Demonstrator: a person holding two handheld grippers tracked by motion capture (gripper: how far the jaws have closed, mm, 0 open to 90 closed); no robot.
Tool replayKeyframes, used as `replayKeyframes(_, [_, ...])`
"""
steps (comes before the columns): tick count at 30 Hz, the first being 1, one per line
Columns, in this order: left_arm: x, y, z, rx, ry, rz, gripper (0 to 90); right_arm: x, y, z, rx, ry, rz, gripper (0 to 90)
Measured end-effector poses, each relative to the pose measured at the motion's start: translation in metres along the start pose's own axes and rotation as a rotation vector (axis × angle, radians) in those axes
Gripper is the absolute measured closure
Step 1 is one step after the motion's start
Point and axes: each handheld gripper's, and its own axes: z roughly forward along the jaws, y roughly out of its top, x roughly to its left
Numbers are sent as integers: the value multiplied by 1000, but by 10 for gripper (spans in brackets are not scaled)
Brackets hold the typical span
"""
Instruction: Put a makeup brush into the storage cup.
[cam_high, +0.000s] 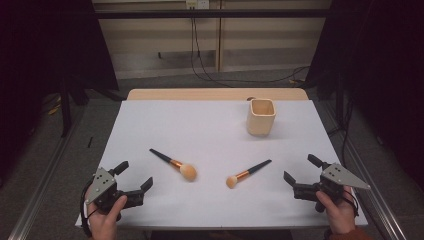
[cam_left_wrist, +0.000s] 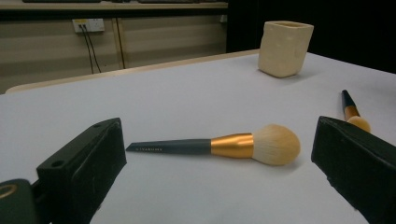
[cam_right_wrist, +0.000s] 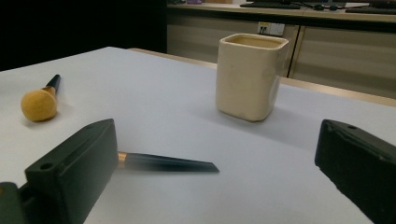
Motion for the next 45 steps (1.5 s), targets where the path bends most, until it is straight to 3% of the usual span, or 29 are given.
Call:
replayKeyframes(7, [-1,1,2,5,-22,-7,29,0,-1,1,6,1,2,0])
replayKeyframes(10, [-2,2,5,16,-11,-19,29,-1,-2,1,4,5,7,0])
replayKeyframes(19, [-5,10,8,22,-9,-12,34,2,-2,3,19,16,3,0])
replayKeyframes(21, [-6,14,10,21,-18,6,33,2,-2,2,19,15,3,0])
replayKeyframes(25, [-6,18,11,15,-26,-7,33,3,-2,3,21,19,1,0])
replayKeyframes(32, [-6,26,15,13,-17,22,33,5,0,3,19,24,-11,0])
replayKeyframes(37, [-2,32,19,-2,-42,14,21,6,0,5,18,30,-12,0])
replayKeyframes(38, [-2,35,21,5,-47,38,21,6,0,5,19,31,-13,0])
replayKeyframes(41, [-2,39,26,8,-63,48,22,7,0,5,21,33,-12,0])
replayKeyframes(45, [-1,44,34,12,-77,32,21,6,0,6,27,33,-8,0])
